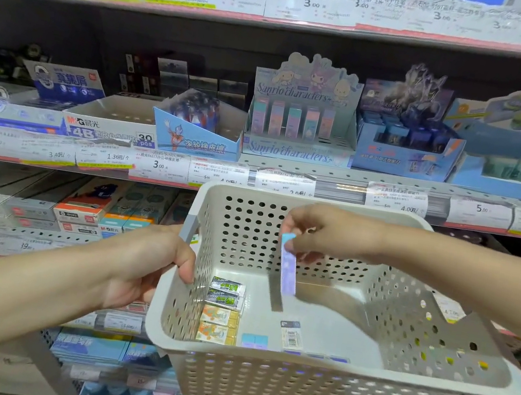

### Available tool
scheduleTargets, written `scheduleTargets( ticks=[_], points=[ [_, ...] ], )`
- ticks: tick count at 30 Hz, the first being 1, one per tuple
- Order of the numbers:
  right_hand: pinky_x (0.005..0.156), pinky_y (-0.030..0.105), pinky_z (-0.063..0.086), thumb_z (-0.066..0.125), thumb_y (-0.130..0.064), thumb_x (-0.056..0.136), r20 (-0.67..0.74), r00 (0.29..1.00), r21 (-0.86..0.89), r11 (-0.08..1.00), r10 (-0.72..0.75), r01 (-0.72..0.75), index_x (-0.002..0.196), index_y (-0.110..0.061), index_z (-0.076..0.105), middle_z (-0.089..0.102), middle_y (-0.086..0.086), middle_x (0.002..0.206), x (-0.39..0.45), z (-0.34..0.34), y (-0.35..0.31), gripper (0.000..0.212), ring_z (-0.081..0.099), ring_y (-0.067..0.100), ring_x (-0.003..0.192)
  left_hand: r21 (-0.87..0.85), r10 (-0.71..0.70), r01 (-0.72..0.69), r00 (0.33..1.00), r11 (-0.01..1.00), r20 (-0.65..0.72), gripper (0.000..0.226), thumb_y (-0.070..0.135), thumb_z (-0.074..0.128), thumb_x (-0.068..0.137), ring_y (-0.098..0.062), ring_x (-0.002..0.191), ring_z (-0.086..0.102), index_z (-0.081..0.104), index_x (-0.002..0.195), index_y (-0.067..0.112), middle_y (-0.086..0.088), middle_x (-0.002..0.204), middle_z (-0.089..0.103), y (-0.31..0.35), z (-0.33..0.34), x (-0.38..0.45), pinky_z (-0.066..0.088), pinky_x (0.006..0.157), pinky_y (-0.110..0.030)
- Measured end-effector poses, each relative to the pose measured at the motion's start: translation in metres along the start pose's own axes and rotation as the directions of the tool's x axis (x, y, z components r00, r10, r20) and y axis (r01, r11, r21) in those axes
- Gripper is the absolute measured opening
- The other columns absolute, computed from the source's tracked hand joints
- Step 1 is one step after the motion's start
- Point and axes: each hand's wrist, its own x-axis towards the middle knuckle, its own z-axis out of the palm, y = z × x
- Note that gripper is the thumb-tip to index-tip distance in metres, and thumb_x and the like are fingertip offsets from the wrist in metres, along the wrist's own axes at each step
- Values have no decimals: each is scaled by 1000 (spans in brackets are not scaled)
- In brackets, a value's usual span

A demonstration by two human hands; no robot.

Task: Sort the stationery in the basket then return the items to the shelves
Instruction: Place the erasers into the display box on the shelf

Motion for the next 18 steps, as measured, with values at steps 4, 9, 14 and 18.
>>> scheduleTargets(
  ticks=[4,9,14,18],
  points=[
    [73,21,54,54,-5,93,-226,962,10,987,-152,158,90,-15,56,56,2,85,-7,-31,-16,10,60,11,69,3,6,-6,1000,1000,8,62,-3,51,41,-38,84,55,69,96,19,-23,88,62,1,0,-1,30,85,-45],
    [79,29,54,53,-4,93,-577,772,-100,962,-265,255,101,-9,59,59,2,83,-3,-61,-22,12,61,16,76,30,10,-11,1000,999,27,65,-3,51,41,-38,85,58,69,100,19,-22,90,65,4,0,-1,33,88,-48],
    [87,49,50,50,-4,87,-773,532,-312,937,-346,156,111,-6,61,56,6,86,21,-101,-19,26,59,26,85,0,22,-22,998,1000,59,60,-1,57,41,-37,82,50,68,97,17,-21,85,60,4,1,-1,30,77,-41],
    [88,48,50,49,0,90,-783,519,-303,939,-343,163,114,-2,59,52,6,93,43,-118,-21,25,52,20,85,-17,25,-24,998,1000,62,57,-2,53,38,-37,83,48,71,88,16,-21,84,59,3,-1,2,29,74,-40]
  ],
)
